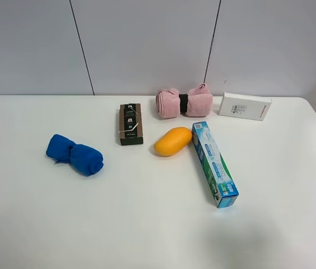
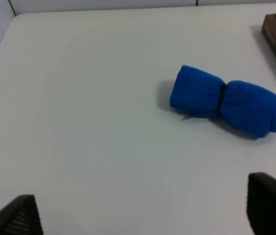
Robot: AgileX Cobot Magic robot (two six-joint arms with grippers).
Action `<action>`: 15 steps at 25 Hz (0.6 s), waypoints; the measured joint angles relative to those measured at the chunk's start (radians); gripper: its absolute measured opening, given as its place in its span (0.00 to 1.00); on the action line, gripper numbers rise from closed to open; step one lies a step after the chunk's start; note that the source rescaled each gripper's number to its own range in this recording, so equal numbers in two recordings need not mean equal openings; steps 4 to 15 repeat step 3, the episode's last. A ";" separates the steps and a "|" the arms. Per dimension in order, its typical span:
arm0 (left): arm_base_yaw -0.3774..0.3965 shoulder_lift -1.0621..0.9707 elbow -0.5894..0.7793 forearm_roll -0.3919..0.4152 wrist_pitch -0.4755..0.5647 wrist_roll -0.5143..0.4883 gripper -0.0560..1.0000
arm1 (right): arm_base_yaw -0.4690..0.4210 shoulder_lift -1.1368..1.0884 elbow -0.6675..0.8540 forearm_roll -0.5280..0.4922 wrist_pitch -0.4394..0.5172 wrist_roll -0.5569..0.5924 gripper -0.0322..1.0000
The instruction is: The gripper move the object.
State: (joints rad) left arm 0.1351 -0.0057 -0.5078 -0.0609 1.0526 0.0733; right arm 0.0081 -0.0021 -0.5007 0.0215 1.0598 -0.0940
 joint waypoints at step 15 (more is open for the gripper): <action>0.000 0.000 0.000 0.000 0.000 0.000 0.77 | 0.000 0.000 0.000 0.000 0.000 0.000 1.00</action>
